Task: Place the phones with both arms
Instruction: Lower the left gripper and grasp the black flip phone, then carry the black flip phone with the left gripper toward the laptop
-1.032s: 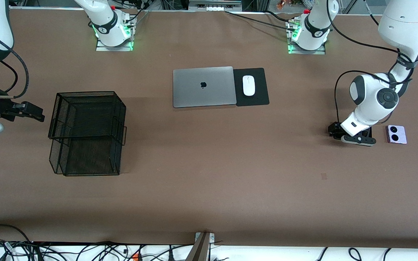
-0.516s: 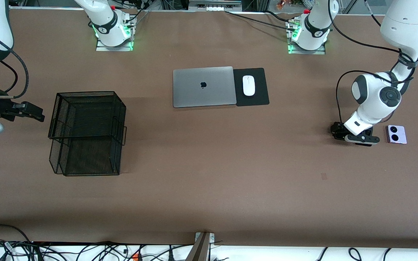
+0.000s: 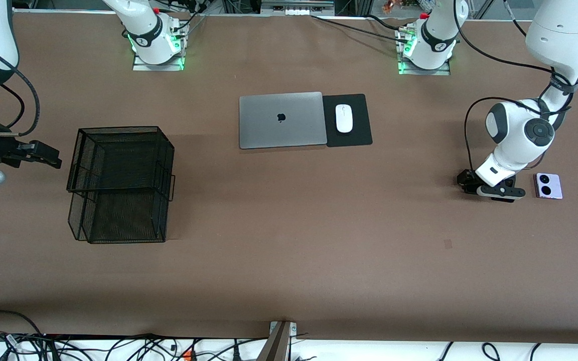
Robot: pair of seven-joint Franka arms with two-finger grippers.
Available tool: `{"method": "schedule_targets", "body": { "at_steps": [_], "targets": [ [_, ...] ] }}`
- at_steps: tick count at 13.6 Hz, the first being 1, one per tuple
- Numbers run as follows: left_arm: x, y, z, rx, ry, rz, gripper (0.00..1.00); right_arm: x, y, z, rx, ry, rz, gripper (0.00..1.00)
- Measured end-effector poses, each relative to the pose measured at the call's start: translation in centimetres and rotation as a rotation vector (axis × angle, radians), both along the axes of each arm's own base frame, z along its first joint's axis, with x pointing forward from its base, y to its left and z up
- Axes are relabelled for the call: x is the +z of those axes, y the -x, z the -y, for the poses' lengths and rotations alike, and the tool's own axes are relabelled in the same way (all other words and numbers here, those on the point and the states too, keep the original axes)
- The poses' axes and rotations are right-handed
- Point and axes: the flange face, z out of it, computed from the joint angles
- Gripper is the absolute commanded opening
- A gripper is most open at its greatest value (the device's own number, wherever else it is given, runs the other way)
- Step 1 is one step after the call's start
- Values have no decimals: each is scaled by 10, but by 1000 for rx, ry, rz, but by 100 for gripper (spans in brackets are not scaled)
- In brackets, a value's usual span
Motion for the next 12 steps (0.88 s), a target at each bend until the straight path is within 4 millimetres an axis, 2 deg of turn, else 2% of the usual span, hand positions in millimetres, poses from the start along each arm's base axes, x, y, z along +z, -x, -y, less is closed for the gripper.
{"method": "schedule_targets", "body": {
  "at_steps": [2, 5, 9, 12],
  "targets": [
    [0, 0, 0, 0, 0, 0, 8, 0, 0, 0, 0, 0, 0, 100],
    [0, 0, 0, 0, 0, 0, 0, 0, 0, 0, 0, 0, 0, 100],
    [3, -5, -1, 1, -1, -2, 0, 0, 0, 0, 0, 0, 0, 100],
    [16, -22, -5, 4, -2, -36, 0, 0, 0, 0, 0, 0, 0, 100]
  ]
}}
